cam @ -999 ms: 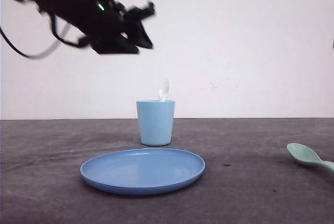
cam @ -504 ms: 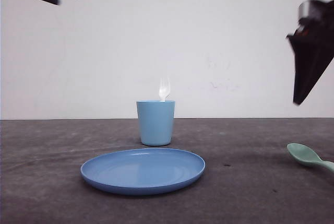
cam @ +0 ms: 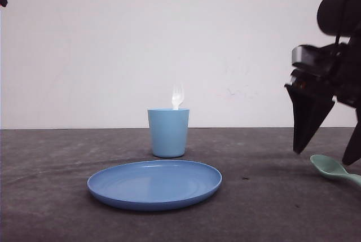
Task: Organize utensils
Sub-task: 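Lower the right gripper onto the mint-green spoon and grasp it, then lift the green spoon with the right gripper over the blue cup, then lower the spoon into the cup and open the right gripper, then move the right gripper down and grasp the blue cup rim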
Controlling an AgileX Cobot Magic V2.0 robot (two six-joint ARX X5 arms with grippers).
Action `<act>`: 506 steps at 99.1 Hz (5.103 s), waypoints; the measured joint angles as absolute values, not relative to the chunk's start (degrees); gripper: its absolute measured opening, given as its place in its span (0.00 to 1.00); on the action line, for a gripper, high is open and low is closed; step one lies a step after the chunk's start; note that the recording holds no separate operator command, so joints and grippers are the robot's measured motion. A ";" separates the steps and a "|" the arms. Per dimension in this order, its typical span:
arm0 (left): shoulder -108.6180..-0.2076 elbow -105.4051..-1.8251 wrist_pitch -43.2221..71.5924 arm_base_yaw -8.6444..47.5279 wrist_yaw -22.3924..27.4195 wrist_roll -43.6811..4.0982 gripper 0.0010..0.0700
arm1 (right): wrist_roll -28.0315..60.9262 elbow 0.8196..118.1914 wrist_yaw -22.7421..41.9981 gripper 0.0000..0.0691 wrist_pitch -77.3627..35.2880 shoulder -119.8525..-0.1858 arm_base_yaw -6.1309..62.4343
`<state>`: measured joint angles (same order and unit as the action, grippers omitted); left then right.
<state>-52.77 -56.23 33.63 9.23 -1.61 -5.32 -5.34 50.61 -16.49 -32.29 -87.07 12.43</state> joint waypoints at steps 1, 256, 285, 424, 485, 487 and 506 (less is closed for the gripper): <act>-52.77 -56.23 33.76 9.23 -1.61 -5.32 0.28 | -5.34 50.61 -16.51 0.77 -32.14 -87.26 12.49; -52.77 -56.23 35.03 9.23 -1.61 -5.30 0.28 | 0.89 63.86 -8.95 0.04 44.40 -104.77 33.80; -52.77 -56.23 35.00 9.23 -1.58 -5.28 0.28 | 2.17 66.04 -8.84 0.04 38.63 -110.37 33.30; -52.75 -56.23 34.98 9.23 -1.58 -5.28 0.28 | 2.09 66.06 -9.26 0.56 18.39 -99.61 33.23; -52.75 -56.23 35.00 9.23 -1.58 -4.05 0.28 | 1.48 61.58 -10.92 0.56 -14.92 -81.06 28.32; -52.75 -56.23 35.00 9.23 -1.58 -4.05 0.28 | 1.45 60.77 -10.92 0.56 -14.50 -81.06 28.36; -52.75 -56.23 35.00 9.23 -1.58 -4.05 0.28 | -0.01 52.77 -11.86 0.73 -7.03 -81.08 28.38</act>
